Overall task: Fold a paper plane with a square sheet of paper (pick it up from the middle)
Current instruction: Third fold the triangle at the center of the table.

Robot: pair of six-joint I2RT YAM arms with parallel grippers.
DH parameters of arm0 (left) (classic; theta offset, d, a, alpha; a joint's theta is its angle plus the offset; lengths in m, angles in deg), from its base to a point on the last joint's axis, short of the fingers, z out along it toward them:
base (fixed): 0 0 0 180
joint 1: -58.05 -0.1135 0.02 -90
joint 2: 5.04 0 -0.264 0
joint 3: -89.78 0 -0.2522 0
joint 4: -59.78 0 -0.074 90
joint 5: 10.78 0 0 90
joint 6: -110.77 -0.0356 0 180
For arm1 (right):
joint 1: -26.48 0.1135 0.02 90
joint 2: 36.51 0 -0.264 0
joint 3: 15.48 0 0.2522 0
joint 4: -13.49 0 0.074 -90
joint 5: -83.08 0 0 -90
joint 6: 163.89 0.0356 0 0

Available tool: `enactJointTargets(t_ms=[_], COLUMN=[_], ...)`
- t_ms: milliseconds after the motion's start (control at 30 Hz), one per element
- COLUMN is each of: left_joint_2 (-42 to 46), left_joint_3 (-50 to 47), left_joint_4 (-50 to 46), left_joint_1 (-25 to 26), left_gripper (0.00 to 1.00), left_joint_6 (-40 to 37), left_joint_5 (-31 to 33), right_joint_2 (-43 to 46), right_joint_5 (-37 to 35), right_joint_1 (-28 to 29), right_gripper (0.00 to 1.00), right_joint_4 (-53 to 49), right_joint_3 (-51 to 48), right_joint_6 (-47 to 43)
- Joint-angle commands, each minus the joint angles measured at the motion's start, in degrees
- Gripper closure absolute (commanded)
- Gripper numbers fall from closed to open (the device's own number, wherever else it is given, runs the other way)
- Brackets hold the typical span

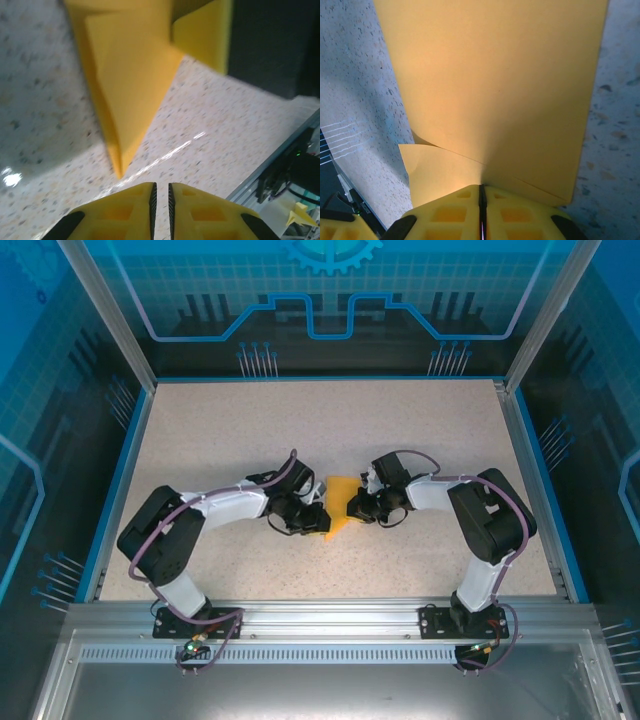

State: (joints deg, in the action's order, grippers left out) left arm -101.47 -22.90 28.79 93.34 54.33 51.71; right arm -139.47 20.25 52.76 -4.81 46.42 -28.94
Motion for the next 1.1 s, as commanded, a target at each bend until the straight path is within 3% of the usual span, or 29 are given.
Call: enactJointTargets(t_ms=[0,200,333,633,1067], left_joint_2=[-3.85,-8.99,-9.40,-9.49,-9.49], left_joint_3=[3.30,4.25,2.65,2.47,2.29], left_joint_4=[2.23,0.53,-0.57,-0.25,-0.65], left_joint_1=[-0.43,-0.41,-0.50,-0.48,-0.50], left_gripper=[0.82,0.86,0.88,0.89,0.89], left_joint_6=[1.94,1.64,1.07,-0.01,0.21], left_joint_5=[-1.36,1.72,5.31,6.76,7.28], right_joint_2=[-3.07,-1.68,0.94,6.02,0.50], right_joint_5=[-6.76,-5.19,-4.07,-2.79,-1.15], right_joint_1=[0.47,0.48,0.63,3.23,7.21], right_gripper=[0.90,0.87,0.84,0.85,0.91], right_joint_4=[-5.16,-3.42,-2.32,-1.56,3.39], right_joint_3=[-0.53,-0.69,-0.50,-1.24,-2.41], right_joint_6=[-0.22,0.13,0.07,-0.58,3.21])
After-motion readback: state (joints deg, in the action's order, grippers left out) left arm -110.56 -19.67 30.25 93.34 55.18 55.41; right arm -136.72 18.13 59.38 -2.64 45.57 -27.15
